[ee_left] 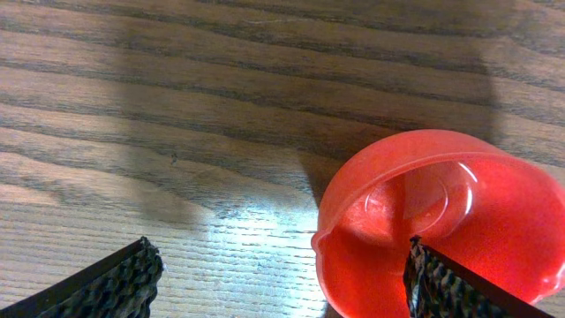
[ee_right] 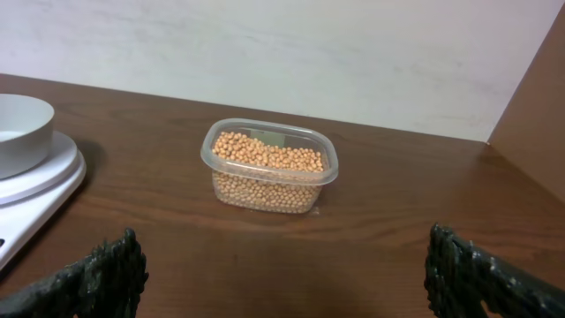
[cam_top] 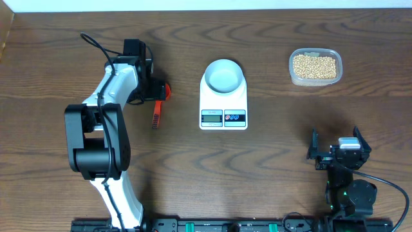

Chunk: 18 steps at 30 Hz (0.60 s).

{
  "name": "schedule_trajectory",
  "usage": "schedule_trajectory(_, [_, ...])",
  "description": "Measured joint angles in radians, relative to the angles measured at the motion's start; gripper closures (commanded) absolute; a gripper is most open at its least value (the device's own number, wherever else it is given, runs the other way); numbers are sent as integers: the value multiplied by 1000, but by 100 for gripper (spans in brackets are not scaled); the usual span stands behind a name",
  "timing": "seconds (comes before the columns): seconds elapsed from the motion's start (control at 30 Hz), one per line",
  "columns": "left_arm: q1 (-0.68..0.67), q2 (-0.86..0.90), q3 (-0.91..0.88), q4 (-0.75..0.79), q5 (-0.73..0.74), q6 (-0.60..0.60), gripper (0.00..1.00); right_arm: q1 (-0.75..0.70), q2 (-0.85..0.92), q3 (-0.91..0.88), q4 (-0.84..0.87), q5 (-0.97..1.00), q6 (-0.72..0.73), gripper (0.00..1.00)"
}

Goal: Scoop item into bowl and weigh 50g on scale
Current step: 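Lower the left gripper and close it on the red scoop's rim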

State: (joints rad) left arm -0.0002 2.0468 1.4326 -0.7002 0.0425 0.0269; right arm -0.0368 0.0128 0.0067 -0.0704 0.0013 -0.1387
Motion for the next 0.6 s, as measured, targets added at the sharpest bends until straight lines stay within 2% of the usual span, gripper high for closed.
schedule_trajectory(0.6, [0, 0, 0, 10, 0, 0, 11, 0, 0, 0, 0, 0, 0, 1])
